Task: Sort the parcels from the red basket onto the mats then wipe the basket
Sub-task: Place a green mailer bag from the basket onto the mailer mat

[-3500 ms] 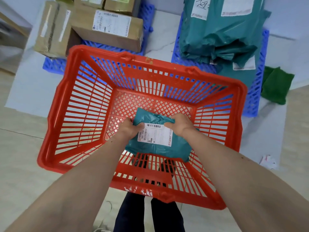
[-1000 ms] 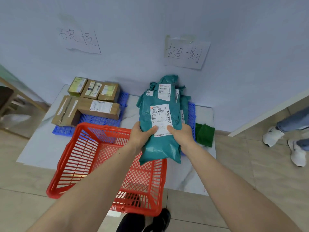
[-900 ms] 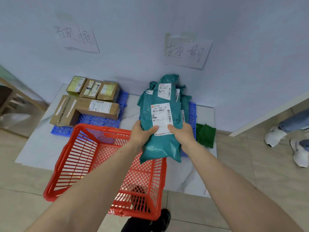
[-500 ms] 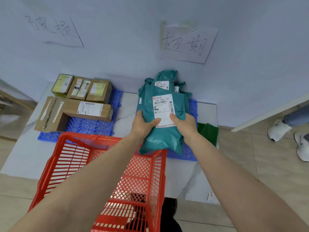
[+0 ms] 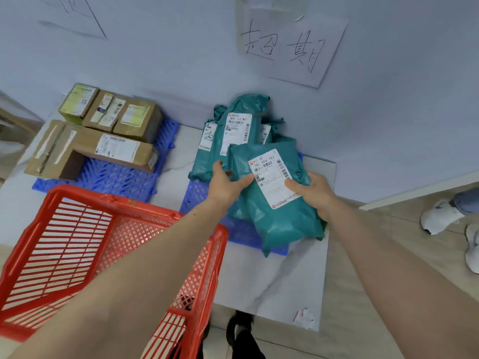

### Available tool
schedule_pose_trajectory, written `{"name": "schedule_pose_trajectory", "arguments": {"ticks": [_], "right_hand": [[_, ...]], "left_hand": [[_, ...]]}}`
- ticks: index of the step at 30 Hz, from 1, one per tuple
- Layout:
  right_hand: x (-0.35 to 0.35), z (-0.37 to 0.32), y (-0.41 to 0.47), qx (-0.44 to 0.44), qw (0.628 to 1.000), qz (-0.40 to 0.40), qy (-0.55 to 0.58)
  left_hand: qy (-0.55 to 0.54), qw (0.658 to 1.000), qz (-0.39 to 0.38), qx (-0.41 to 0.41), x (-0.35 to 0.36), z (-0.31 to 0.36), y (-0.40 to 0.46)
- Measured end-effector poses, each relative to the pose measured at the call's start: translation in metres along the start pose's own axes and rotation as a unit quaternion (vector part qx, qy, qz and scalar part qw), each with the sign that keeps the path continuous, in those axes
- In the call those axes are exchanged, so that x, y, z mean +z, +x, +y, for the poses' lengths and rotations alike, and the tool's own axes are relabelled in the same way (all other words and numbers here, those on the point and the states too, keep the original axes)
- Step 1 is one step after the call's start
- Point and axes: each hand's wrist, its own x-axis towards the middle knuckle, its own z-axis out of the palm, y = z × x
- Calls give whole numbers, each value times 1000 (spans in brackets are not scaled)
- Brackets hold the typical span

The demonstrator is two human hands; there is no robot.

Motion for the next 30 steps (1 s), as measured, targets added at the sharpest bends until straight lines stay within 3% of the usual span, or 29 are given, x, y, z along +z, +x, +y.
{"name": "schedule_pose_trajectory", "arguments": {"ticks": [7, 18, 25, 30], "right_hand": [[-32, 35, 9, 67, 994, -75, -45], [-8, 37, 16, 95, 978, -170, -70], [1, 18, 8, 169, 962, -203, -75], [30, 4, 2, 204, 961, -186, 25]], "left_hand": [[102, 994, -29, -14, 4, -9, 11], [56, 992, -55, -96, -27, -18, 16], [-36, 992, 17, -124, -85, -3, 12], [-62, 988, 79, -121, -131, 0, 14]]}}
